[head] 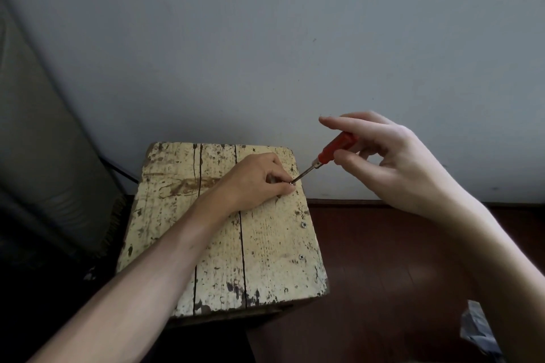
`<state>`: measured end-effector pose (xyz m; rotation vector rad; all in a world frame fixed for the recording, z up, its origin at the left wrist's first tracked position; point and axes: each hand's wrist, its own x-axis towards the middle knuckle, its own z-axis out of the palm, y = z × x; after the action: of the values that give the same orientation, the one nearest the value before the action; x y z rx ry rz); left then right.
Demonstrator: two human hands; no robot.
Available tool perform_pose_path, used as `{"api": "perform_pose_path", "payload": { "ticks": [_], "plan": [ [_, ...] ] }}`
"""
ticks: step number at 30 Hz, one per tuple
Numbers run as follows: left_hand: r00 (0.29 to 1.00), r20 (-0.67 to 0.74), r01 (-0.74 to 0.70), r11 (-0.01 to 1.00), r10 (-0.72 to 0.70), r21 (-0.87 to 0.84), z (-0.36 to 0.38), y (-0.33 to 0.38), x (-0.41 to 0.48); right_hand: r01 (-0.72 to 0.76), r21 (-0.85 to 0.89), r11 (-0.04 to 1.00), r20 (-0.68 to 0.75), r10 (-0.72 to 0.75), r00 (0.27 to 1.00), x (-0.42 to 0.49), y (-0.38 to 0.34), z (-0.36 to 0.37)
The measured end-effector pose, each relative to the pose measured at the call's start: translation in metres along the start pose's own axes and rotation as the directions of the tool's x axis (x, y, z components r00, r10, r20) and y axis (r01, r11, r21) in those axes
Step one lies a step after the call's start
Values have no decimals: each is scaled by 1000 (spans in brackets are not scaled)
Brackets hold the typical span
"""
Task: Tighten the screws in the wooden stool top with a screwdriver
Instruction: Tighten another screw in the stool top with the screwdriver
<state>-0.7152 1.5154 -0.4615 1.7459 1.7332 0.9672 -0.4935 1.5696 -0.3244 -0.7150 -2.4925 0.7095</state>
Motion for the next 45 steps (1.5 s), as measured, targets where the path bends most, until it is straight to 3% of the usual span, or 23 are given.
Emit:
{"api": "perform_pose_path", "payload": {
  "ticks": [9, 18, 26, 34, 42, 45],
  "plan": [
    [1000, 3, -6, 1000, 6, -7, 1, -2, 1, 16, 27, 1000, -19, -15, 1000, 1, 0, 0],
    [1000, 10, -4, 1000, 4, -21, 1, -2, 1, 4, -147, 989, -176, -30, 984, 2, 1, 12],
    [1000, 11, 9, 1000, -9, -26, 1, -1, 1, 5, -67, 998, 72, 0, 997, 1, 1, -5],
    [1000, 15, 6, 1000, -5, -22, 1, -1, 1, 3, -57, 998, 31, -2, 1000, 0, 1, -3],
    [1000, 17, 12, 999, -11, -47, 0, -1, 1, 24, -152, 988, -117, -42, 992, -1, 0, 8],
    [1000, 13, 12, 999, -11, -40, 0, 0, 1, -5, -133, 991, -44, -1, 999, -1, 2, 2]
  ]
}}
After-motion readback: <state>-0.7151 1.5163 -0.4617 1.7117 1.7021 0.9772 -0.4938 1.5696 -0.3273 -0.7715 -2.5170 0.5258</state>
